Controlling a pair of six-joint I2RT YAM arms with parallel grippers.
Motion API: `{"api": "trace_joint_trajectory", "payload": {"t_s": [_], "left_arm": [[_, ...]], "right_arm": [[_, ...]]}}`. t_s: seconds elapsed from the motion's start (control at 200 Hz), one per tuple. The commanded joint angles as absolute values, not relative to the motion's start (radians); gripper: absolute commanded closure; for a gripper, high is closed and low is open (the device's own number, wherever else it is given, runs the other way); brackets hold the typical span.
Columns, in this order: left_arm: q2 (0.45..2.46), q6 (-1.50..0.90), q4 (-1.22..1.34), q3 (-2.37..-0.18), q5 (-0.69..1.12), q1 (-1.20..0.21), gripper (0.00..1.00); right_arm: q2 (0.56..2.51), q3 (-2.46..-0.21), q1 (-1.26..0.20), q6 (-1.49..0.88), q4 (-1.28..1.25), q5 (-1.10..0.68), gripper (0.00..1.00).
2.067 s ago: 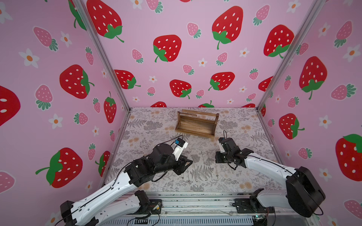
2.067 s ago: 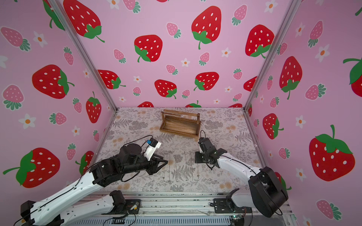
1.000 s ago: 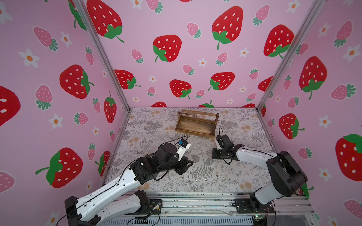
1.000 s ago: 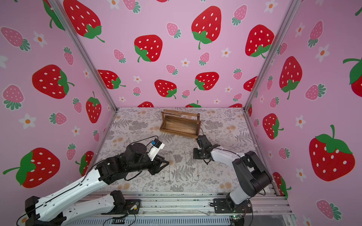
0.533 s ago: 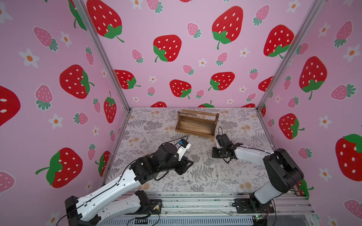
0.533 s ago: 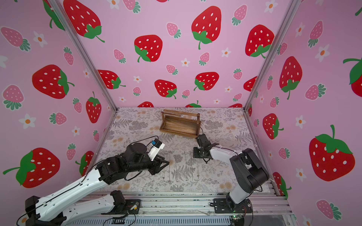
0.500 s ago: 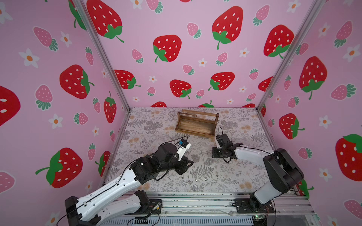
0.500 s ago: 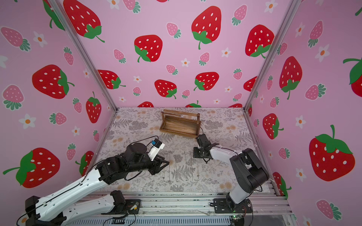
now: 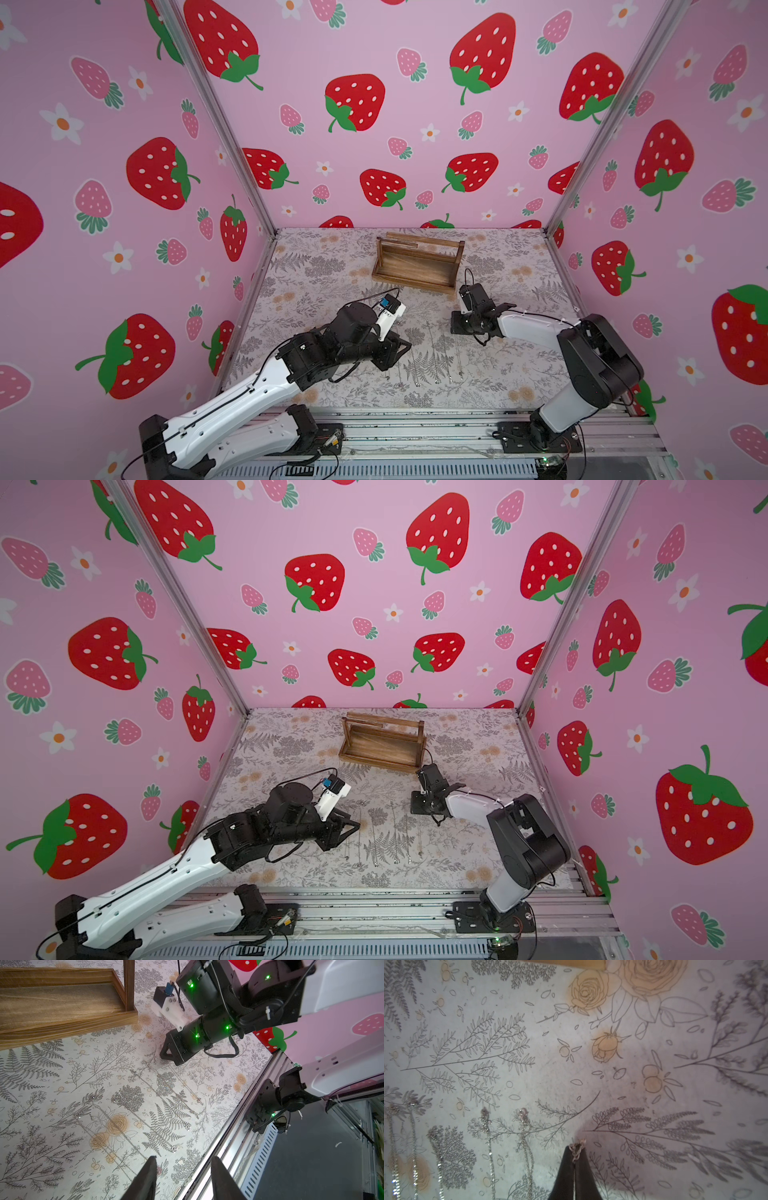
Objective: Take the necklace off the jewelry display stand
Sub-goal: Place the necklace at the center of the board.
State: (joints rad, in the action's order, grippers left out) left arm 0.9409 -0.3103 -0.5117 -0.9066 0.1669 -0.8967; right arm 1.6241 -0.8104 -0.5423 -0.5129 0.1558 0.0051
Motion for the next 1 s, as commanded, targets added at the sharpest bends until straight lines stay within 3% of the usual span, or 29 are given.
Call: {"api": "trace_joint_trajectory", "payload": {"t_s": [0.0, 0.996], "left_arm": [[0.943, -0.305, -0.488, -0.907, 0.176, -0.893, 0.56], [0.948, -0.331, -0.487, -0.929, 0.188, -0.894, 0.55]], "right_arm": [[1.626, -0.824, -0.537, -0.518, 0.152, 0.008, 0.94], [1.519, -0.794, -0.537, -0.518, 0.151, -0.053, 0.78]]}}
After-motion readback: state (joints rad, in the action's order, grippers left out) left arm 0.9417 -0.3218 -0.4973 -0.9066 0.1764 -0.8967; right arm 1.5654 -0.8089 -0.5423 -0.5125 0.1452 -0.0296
